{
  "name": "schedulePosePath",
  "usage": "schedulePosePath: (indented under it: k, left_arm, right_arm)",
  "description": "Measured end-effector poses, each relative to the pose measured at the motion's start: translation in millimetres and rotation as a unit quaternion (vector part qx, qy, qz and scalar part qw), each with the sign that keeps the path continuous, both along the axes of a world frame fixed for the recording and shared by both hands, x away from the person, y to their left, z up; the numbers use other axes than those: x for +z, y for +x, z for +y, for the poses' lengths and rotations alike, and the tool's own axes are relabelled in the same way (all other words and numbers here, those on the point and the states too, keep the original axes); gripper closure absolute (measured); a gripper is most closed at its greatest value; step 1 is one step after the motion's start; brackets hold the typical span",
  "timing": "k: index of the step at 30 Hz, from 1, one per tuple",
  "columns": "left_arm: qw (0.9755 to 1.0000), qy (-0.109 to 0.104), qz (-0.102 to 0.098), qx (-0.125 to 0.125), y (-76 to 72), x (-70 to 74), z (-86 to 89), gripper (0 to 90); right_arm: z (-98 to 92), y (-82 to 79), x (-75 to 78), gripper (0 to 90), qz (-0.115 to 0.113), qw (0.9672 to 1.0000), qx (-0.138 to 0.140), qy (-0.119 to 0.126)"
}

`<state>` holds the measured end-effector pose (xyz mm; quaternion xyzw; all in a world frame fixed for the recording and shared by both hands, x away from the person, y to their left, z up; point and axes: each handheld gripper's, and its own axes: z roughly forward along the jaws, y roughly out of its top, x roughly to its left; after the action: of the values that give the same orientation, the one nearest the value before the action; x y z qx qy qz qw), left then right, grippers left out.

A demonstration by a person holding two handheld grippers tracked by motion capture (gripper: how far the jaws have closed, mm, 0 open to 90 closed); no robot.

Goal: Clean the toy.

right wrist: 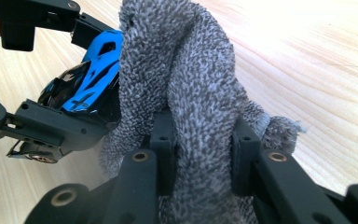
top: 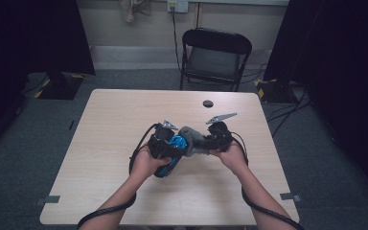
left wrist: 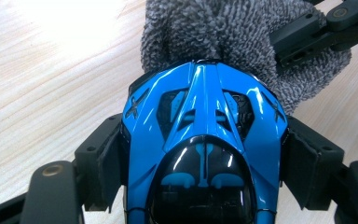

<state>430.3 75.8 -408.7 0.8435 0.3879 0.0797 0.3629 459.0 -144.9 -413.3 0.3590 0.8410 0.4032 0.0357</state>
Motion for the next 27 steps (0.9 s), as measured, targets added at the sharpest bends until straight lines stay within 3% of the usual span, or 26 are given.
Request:
schedulePosePath:
  k: [27]
  left_arm:
    - [1.0000,-0.001,-0.003,0.004,0.4,5.2,-4.0,24.7]
  right_arm:
    - [1.0,0.6,-1.5,69.4,0.004,1.0000,-0.005,0.005]
